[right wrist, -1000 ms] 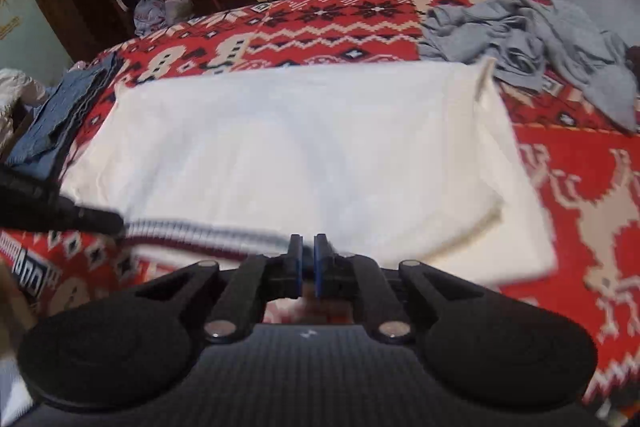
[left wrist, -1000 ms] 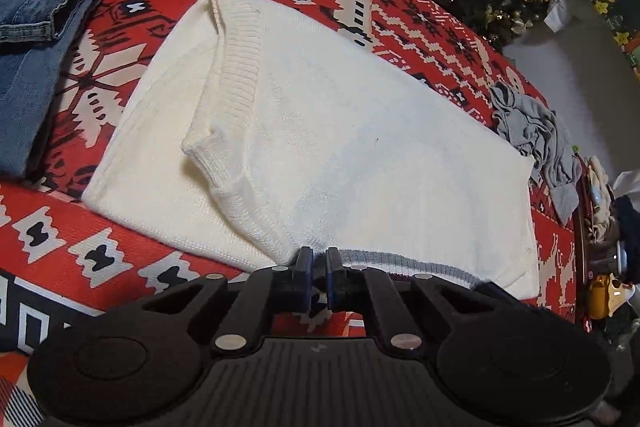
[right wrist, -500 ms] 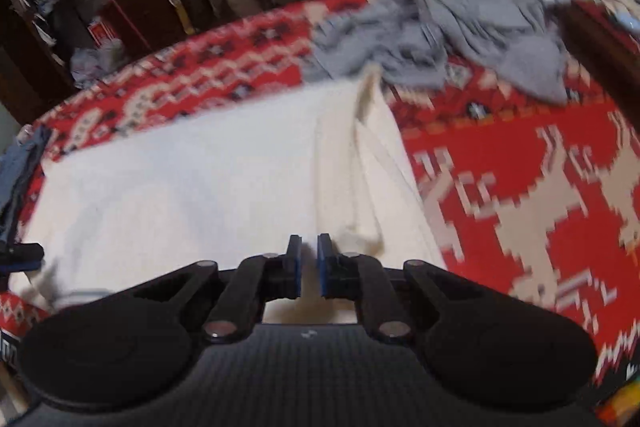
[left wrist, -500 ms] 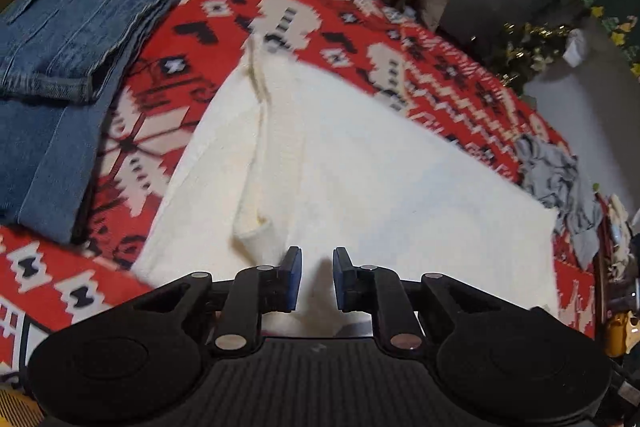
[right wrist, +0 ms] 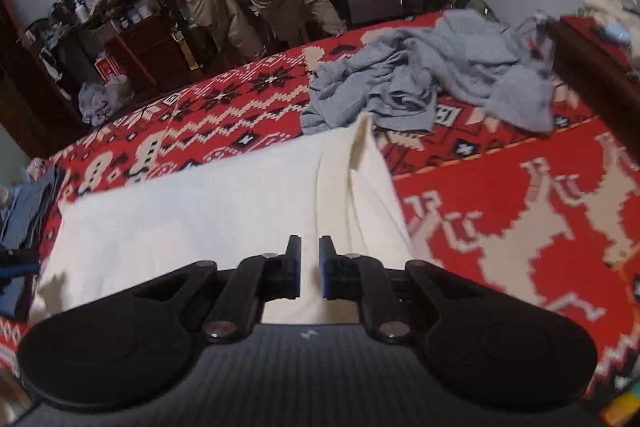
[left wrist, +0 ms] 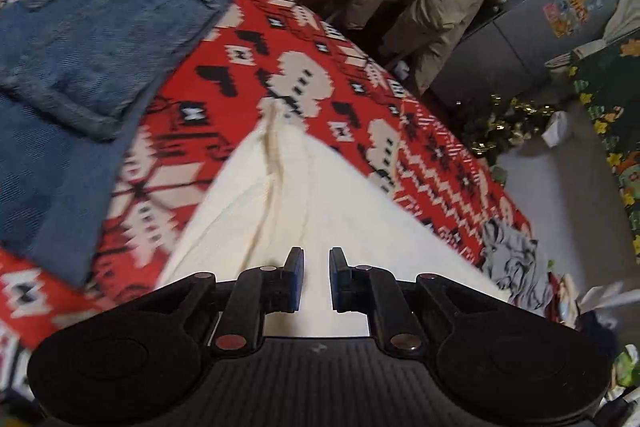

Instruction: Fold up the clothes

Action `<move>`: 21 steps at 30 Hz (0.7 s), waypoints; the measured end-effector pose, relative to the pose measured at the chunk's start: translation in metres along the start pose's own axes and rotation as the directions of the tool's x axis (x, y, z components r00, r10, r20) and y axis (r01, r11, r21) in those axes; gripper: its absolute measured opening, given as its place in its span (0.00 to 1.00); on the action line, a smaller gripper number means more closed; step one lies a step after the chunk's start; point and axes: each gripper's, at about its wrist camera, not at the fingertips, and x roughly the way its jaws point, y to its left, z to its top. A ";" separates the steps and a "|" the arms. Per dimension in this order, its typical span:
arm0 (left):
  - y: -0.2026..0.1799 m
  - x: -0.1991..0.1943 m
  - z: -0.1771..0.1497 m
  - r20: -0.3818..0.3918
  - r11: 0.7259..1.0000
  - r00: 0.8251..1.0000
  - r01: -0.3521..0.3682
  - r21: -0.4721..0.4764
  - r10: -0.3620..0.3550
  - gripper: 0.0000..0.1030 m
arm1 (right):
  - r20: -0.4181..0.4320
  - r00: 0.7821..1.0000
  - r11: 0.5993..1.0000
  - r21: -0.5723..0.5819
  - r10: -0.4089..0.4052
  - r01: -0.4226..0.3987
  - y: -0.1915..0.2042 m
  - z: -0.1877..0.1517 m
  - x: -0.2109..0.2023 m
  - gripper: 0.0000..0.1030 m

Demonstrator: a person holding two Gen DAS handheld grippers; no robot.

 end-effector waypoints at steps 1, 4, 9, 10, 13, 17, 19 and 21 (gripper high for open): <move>-0.003 0.008 0.000 -0.009 1.000 1.000 -0.024 0.013 0.024 0.11 | -0.010 1.000 1.000 0.013 -0.007 0.007 0.000 0.003 0.010 0.10; -0.003 0.027 -0.007 -0.052 0.994 0.993 -0.102 0.047 0.105 0.10 | -0.045 0.998 0.998 0.035 -0.050 0.051 -0.007 0.002 0.028 0.06; 0.007 0.018 -0.016 -0.108 0.991 0.986 -0.125 0.040 0.129 0.07 | -0.057 0.996 0.994 0.075 -0.073 0.077 -0.026 -0.014 0.013 0.06; 0.009 0.014 -0.019 -0.119 0.990 0.983 -0.137 0.044 0.141 0.06 | -0.063 0.995 0.994 0.074 -0.081 0.086 -0.029 -0.017 0.008 0.08; 0.010 0.001 -0.023 -0.111 0.974 0.969 -0.214 0.071 0.221 0.05 | -0.071 0.993 0.992 0.077 -0.097 0.102 -0.034 -0.022 -0.004 0.10; 0.018 -0.010 -0.020 -0.065 0.950 0.949 -0.305 0.060 0.309 0.10 | -0.045 0.994 0.992 0.078 -0.100 0.104 -0.034 -0.021 -0.017 0.10; 0.021 -0.016 -0.014 -0.050 0.965 0.964 -0.261 0.026 0.262 0.10 | -0.027 0.995 0.992 0.077 -0.094 0.096 -0.033 -0.018 -0.021 0.10; 0.016 -0.024 -0.011 -0.006 0.980 0.980 -0.200 0.022 0.200 0.10 | -0.004 0.997 0.993 0.082 -0.080 0.080 -0.033 -0.013 -0.025 0.10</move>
